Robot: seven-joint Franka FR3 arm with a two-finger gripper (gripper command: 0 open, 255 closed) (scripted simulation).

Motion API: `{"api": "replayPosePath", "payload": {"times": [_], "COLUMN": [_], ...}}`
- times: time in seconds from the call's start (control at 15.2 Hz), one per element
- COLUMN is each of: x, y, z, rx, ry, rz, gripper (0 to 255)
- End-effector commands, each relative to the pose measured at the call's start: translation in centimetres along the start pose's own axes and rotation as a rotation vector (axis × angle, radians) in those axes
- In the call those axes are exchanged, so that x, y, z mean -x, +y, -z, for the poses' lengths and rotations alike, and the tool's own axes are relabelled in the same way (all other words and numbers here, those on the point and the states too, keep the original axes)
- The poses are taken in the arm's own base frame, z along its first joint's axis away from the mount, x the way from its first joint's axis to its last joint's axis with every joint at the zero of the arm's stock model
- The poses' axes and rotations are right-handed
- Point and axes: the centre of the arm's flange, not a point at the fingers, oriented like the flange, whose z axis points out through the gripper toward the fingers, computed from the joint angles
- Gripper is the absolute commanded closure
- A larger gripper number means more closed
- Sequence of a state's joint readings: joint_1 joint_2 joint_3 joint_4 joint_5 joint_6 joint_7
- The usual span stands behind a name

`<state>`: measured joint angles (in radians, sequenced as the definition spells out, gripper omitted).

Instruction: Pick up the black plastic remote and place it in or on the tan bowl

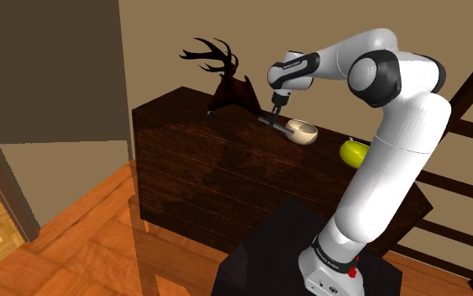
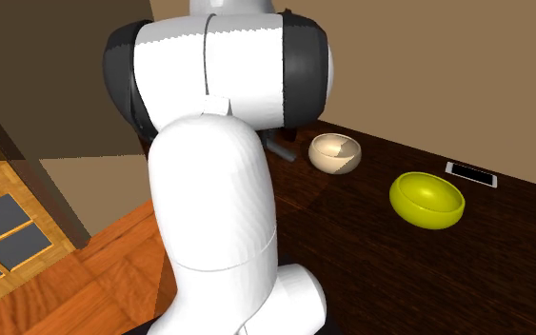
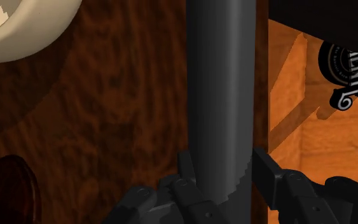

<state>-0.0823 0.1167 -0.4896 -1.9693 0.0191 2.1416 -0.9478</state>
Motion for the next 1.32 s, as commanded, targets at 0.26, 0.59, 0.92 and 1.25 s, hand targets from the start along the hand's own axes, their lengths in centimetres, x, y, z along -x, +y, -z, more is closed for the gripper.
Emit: {"api": "replayPosePath", "payload": {"times": [0.26, 0.59, 0.92, 1.25], "x": [-0.1, 2.2, 6.1, 10.0], "y": [0.3, 3.5, 8.8, 14.1], "z": [3.1, 3.7, 3.0, 2.4], "rx": [0.0, 0.0, 0.0, 0.0], "ry": [0.0, 0.0, 0.0, 0.0], "rz": [0.0, 0.0, 0.0, 0.0], "gripper": [255, 255, 255, 255]}}
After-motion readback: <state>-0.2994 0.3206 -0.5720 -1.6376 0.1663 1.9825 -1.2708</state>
